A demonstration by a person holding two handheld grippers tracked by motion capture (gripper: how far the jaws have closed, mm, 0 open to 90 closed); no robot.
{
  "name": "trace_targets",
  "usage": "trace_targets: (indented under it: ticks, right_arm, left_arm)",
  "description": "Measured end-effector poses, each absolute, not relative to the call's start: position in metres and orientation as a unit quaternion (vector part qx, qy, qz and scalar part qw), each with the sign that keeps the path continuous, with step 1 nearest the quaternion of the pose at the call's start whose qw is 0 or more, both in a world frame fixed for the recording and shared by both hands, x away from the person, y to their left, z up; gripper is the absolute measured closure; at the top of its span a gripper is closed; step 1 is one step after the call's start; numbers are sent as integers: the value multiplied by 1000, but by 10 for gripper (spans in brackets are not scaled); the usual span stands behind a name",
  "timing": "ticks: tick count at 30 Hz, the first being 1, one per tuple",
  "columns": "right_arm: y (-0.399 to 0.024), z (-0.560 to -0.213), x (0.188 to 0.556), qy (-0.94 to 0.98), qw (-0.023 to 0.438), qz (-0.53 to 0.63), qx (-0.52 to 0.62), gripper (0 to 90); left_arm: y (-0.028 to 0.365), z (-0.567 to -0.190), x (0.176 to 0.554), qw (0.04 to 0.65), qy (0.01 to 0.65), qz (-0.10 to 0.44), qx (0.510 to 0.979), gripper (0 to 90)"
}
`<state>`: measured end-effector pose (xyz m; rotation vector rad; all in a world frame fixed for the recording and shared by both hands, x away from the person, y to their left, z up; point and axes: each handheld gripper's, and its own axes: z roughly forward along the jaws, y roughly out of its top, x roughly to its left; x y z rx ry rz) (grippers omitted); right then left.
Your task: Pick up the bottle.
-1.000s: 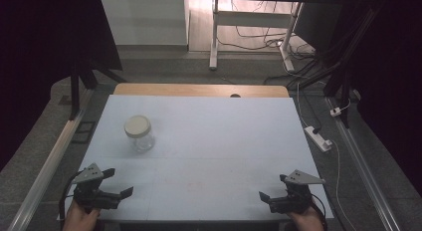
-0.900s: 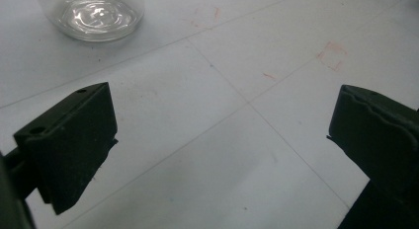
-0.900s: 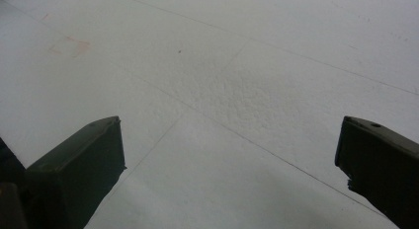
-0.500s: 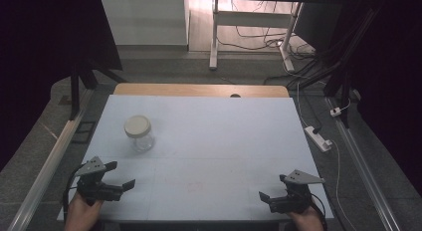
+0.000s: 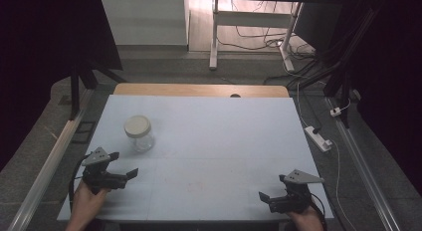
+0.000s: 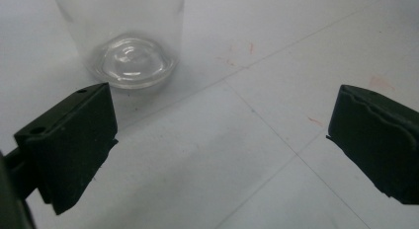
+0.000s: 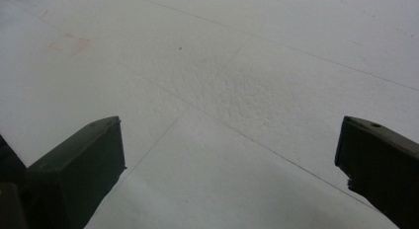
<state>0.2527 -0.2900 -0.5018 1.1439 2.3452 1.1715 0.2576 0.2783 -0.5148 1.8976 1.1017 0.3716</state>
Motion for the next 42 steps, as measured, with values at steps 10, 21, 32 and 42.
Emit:
trace_targets:
  ticks: [10,21,32,42]
  right_arm:
    - [-290,-502,253,812,140,405,396,0]
    - [-289,-502,253,814,140,403,394,0]
    - [-289,-502,253,815,140,402,393,0]
    - [-289,-502,254,816,137,400,394,0]
  left_arm:
    - [277,-514,278,429,449,156,768,0]
    - [277,-515,300,412,467,168,764,0]
    - [278,-518,322,405,472,178,762,0]
    - [274,-521,346,413,461,173,766,0]
